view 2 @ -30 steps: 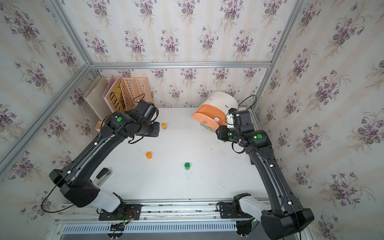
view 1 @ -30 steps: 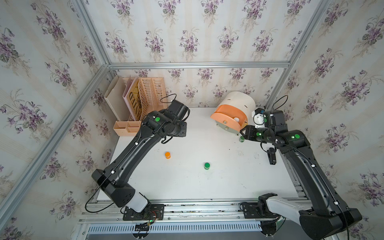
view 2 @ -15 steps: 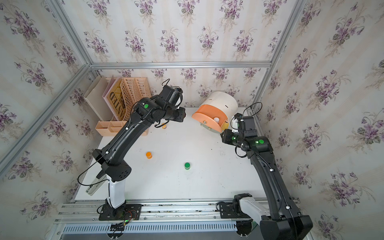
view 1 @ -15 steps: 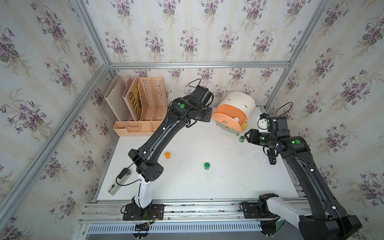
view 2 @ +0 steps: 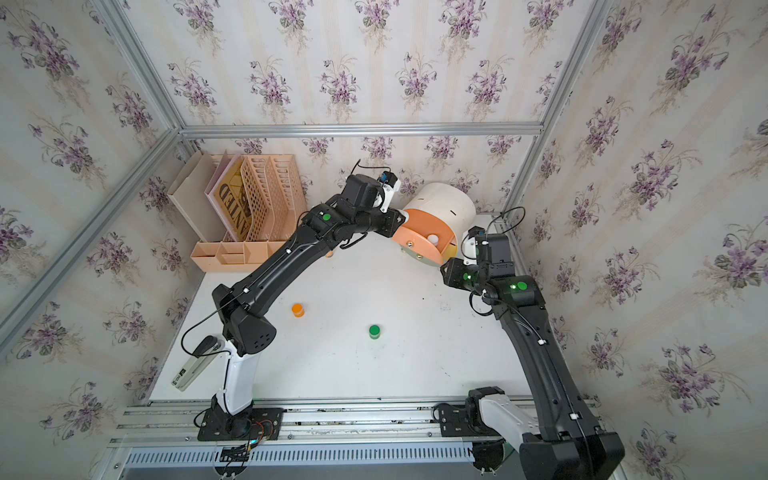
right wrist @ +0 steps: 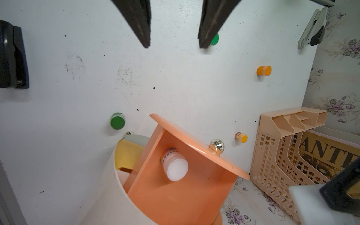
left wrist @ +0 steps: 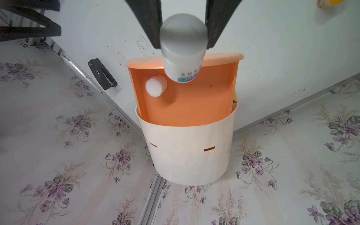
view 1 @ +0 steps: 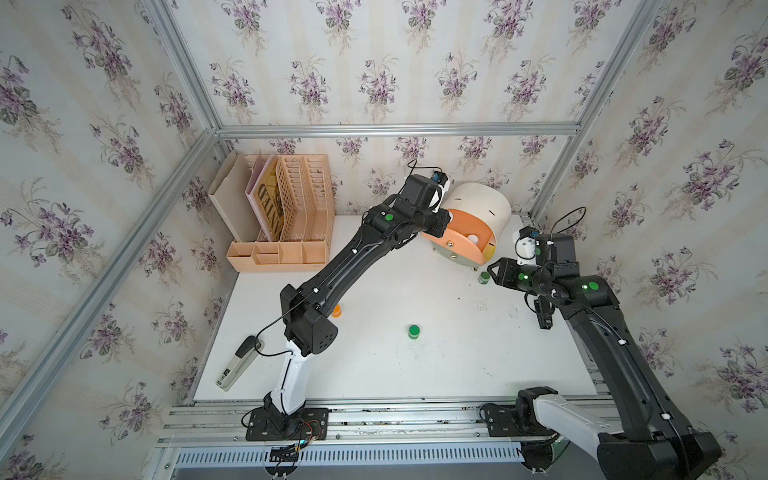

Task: Put the paint cans in the drawer according to color
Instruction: Place the paint can in the drawer.

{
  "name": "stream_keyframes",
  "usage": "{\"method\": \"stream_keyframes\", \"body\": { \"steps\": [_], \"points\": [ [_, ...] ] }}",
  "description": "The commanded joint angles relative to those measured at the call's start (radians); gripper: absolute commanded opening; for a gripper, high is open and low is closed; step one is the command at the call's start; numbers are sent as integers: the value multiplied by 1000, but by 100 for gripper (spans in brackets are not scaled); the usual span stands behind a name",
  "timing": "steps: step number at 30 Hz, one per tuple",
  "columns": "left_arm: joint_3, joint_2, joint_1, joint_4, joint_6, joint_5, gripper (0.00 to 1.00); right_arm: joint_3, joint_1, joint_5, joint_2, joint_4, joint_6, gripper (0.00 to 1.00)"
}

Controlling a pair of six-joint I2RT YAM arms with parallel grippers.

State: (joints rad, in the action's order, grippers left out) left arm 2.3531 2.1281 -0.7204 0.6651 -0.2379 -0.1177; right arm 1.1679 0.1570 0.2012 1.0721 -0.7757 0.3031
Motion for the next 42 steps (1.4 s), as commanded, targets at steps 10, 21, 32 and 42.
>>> {"method": "stream_keyframes", "body": {
  "steps": [10, 21, 32, 42],
  "points": [
    [16, 91, 24, -202, 66, -23, 38, 8, -5, -22, 4, 62, -3, 44],
    [25, 152, 45, -249, 77, -26, 38, 1, -20, -10, 34, 107, 6, 44],
    [56, 191, 64, -227, 68, -39, 38, -9, -24, -31, 45, 123, 22, 44],
    [47, 201, 63, -216, 84, -51, 40, -12, -23, -34, 48, 142, 32, 44]
  ]
}}
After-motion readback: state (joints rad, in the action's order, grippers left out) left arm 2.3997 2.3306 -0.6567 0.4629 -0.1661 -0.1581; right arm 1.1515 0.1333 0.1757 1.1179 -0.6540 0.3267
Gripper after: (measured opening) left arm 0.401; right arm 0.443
